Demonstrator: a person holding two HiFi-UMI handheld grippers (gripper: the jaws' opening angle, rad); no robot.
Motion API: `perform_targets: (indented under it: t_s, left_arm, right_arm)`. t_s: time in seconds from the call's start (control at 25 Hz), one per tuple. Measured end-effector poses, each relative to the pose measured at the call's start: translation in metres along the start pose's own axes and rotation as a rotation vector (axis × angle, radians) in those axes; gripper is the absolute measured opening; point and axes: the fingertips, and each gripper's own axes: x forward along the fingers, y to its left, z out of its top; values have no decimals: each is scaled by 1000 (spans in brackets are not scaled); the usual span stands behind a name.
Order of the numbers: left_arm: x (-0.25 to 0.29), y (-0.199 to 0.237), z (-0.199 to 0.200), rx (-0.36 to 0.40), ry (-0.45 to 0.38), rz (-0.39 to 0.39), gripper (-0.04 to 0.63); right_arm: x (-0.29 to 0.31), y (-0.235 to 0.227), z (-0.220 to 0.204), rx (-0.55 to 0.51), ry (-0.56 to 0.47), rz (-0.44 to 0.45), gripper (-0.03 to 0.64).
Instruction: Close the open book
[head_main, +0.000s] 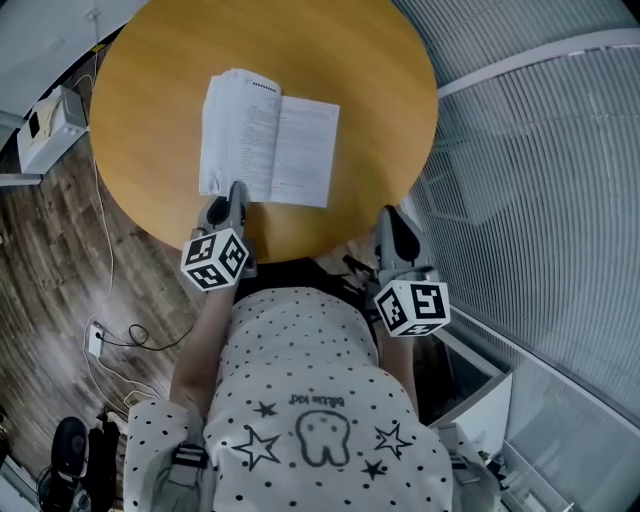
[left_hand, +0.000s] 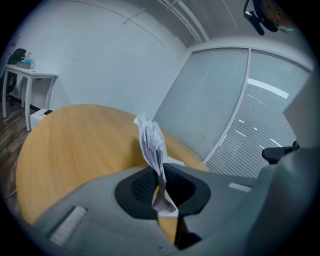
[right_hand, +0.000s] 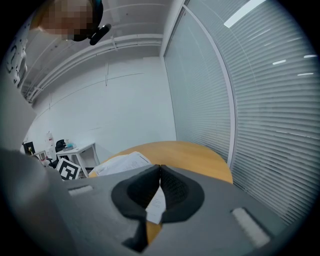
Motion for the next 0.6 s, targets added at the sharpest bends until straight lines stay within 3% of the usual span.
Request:
perform_targets:
  t_s: [0.6]
  left_arm:
    - [6, -34, -7, 186, 55, -74, 34]
  right_arm:
    - [-19, -20, -5, 34, -26, -65, 5]
